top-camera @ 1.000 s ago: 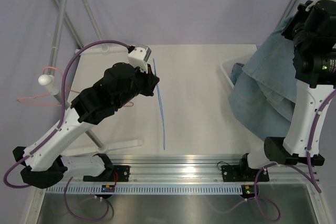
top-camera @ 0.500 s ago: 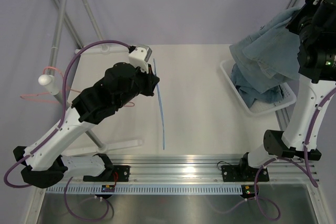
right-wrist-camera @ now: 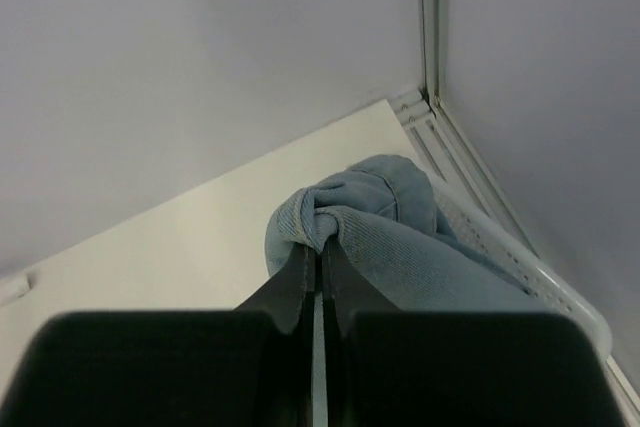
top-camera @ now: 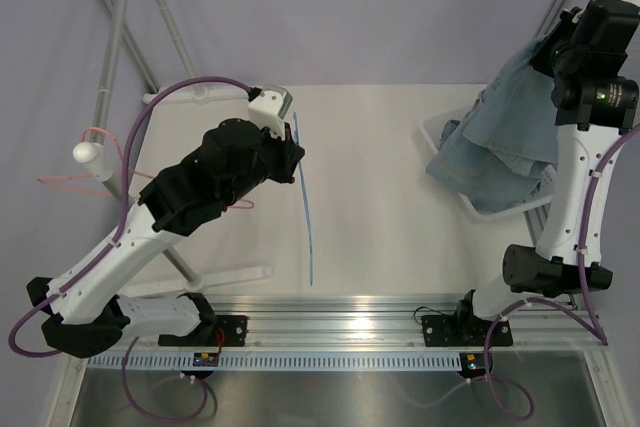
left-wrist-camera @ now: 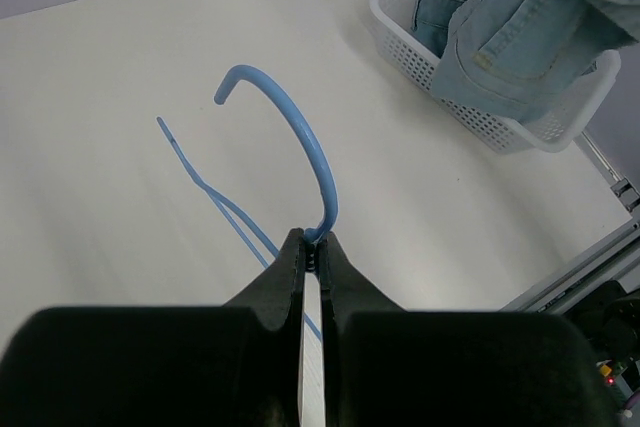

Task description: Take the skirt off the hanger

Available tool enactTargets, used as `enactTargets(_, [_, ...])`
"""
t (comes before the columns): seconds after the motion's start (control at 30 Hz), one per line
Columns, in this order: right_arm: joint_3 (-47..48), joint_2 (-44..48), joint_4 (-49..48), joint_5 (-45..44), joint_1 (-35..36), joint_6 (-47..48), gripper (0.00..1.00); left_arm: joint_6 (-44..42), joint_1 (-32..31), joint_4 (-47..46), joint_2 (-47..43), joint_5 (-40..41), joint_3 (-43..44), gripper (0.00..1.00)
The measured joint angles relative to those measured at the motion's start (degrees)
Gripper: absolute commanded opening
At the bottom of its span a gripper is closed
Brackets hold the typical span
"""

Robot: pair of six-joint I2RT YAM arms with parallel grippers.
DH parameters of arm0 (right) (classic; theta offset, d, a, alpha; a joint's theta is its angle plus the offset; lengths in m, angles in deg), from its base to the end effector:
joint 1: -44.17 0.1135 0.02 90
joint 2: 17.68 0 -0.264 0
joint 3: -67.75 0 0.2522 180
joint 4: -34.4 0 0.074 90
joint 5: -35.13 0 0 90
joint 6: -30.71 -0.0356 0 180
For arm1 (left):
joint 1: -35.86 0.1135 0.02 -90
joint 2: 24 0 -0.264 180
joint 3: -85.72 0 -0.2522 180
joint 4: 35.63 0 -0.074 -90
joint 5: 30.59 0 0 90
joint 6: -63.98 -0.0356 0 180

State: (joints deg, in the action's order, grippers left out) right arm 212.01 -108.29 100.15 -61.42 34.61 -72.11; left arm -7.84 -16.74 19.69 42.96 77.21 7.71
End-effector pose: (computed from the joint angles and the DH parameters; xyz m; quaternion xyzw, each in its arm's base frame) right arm 0.2747 -0.0504 0.5577 0.1859 0.7547 -0.0266 0.6286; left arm 0.1449 -0.1717 0.4638 0.1554 0.8006 -0.2235 0.5338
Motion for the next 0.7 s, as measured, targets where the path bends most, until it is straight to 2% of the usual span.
enactTargets(0.17, [-11.9, 2.8, -3.3, -0.6, -0.4, 0.0, 0.0, -0.2, 0.0, 0.0, 0.4, 0.0, -0.4, 0.0])
enactTargets(0.3, [-15.9, 4.0, -4.6, -1.5, -1.6, 0.0, 0.0, -0.2, 0.0, 0.1, 0.8, 0.0, -0.6, 0.0])
enactTargets(0.47, [-14.1, 4.3, -4.3, -5.1, -3.7, 0.0, 0.0, -0.2, 0.0, 0.3, 0.9, 0.0, -0.6, 0.0])
enactTargets(0.7, [-5.1, 4.0, -2.4, -11.3, -5.8, 1.3, 0.0, -0.2, 0.0, 0.4, 0.9, 0.0, -0.6, 0.0])
